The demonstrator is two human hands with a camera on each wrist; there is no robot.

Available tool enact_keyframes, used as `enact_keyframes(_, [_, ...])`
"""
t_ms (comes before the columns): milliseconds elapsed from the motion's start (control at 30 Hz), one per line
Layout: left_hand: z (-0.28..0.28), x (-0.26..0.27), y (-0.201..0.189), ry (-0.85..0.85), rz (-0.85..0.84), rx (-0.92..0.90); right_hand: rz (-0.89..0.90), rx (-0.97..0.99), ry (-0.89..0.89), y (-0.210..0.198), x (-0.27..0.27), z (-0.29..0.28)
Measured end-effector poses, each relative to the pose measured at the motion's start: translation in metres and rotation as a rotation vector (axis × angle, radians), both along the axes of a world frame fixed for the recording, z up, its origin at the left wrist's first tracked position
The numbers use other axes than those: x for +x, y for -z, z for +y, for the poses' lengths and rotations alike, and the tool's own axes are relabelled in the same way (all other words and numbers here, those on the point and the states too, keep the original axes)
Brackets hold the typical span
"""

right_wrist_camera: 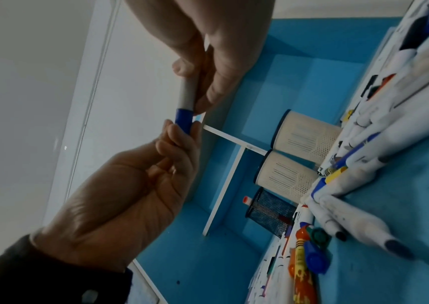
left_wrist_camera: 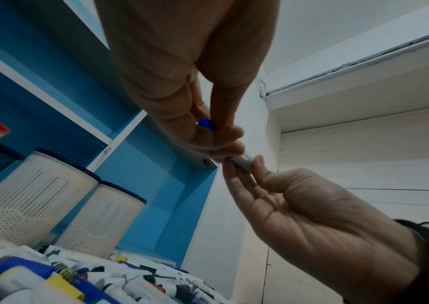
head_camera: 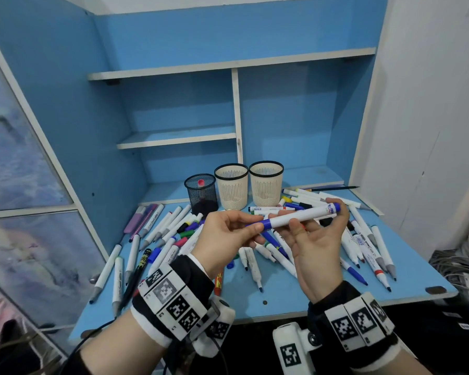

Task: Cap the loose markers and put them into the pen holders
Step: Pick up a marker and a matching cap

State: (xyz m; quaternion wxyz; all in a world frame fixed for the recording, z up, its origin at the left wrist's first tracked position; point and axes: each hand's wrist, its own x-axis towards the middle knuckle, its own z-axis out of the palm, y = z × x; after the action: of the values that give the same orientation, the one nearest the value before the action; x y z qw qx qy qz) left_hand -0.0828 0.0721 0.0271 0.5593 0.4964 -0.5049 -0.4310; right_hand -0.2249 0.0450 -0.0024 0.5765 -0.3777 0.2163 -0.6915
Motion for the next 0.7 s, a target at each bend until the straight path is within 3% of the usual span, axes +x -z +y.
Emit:
enact_keyframes(200, [-0.001, -0.003, 0.001, 0.077, 0.059, 0.070, 0.065, -0.049, -0.035, -0.005, -0.004, -0.002])
enact_keyframes(300, [-0.003, 0.000, 0.002, 0.072, -0.084, 0.045, 0.167, -0.080, -0.060, -0.013, -0.011, -0.006])
enact_keyframes(400, [-0.008, 0.007, -0.009, 0.012, -0.230, -0.053, 0.402, -0.122, -0.095, -0.020, -0.019, -0.011])
enact_keyframes(533, [-0.011, 0.017, -0.036, -0.027, -0.205, -0.131, 0.801, -0.217, -0.114, -0.023, -0.025, -0.013])
enact_keyframes(700, [-0.011, 0.020, -0.059, 0.050, -0.364, -0.190, 0.912, -0.265, -0.113, -0.026, -0.025, -0.013])
